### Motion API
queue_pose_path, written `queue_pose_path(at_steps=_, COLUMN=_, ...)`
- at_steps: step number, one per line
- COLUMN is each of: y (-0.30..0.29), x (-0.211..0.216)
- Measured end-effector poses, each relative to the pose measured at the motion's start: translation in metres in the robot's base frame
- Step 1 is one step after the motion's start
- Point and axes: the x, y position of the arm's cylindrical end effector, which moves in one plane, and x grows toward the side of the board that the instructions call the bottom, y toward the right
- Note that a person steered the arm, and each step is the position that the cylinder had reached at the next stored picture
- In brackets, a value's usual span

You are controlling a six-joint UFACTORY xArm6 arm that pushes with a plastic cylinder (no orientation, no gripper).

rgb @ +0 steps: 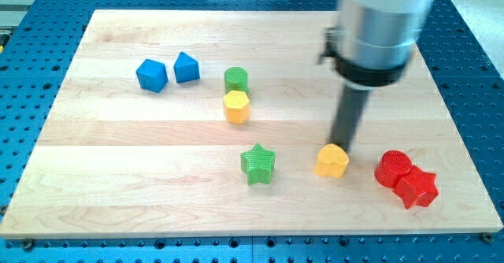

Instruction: Place the yellow hexagon diagonally top right to the green star

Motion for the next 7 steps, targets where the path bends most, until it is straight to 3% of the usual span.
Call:
queue_pose_path(at_steps=1, y=-0.054, x=0.000)
queue_pose_path(at_steps=2, y=-0.036, x=0.028)
queue_pose_path(at_steps=3, y=0.017, x=0.037)
queue_pose_path(at_steps=4, y=-0.053, x=0.035)
queue_pose_path(at_steps=5, y=-0.096, x=-0.004)
queue_pose_path(at_steps=7, y=-0.193, x=-0.036)
